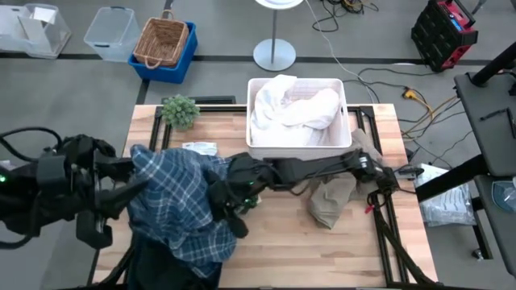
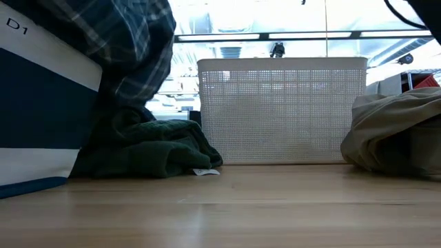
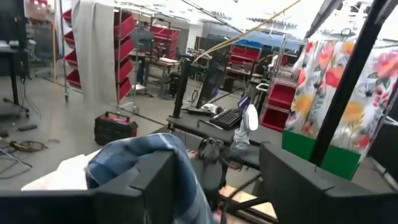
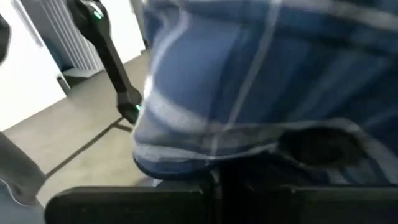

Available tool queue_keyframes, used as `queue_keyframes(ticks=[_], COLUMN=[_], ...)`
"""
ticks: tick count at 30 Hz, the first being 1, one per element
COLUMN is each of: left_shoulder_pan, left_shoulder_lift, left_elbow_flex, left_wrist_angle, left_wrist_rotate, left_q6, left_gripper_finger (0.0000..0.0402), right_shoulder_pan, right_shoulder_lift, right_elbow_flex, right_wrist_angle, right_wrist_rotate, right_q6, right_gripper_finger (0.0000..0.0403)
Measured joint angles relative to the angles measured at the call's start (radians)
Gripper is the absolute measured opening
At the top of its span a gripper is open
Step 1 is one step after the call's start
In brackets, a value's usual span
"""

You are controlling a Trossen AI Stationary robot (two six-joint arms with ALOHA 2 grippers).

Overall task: Sort clothes
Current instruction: Put the blue shirt in the blue bin

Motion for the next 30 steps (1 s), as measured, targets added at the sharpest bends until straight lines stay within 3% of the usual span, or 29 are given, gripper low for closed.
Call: queue_keyframes(ticks=[5, 10, 16, 18, 20, 24, 30], left_shoulder_pan=[0.000, -0.002, -0.024, -0.024, -0.018, -0.001, 0.040], left_shoulder_lift=[0.002, 0.007, 0.021, 0.016, 0.018, 0.036, 0.018], left_elbow_flex=[0.000, -0.008, -0.010, -0.009, -0.012, -0.027, -0.192], left_wrist_angle=[-0.133, -0.471, -0.786, -0.841, -0.915, -1.095, -1.090], left_wrist_rotate=[0.000, 0.004, 0.028, 0.099, 0.244, 0.450, 0.491], left_q6=[-0.024, -0.097, -0.473, -0.600, -0.720, -1.133, -1.227], left_gripper_finger=[0.0207, 0.0195, 0.0190, 0.0190, 0.0190, 0.0183, 0.0141], right_shoulder_pan=[0.000, 0.000, 0.012, 0.014, 0.015, 0.011, 0.007], right_shoulder_lift=[0.076, 0.138, 0.151, 0.151, 0.151, 0.124, 0.031], right_elbow_flex=[-0.001, -0.001, 0.000, 0.000, 0.000, 0.000, 0.000], right_wrist_angle=[-0.002, -0.038, -0.135, -0.184, -0.230, -0.285, -0.351], right_wrist_rotate=[-0.009, -0.116, -0.150, -0.168, -0.188, -0.191, -0.167], right_q6=[0.033, 0.008, -0.051, -0.103, -0.134, -0.116, -0.150], right_gripper_finger=[0.0009, 0.0009, 0.0009, 0.0009, 0.0009, 0.0014, 0.0040])
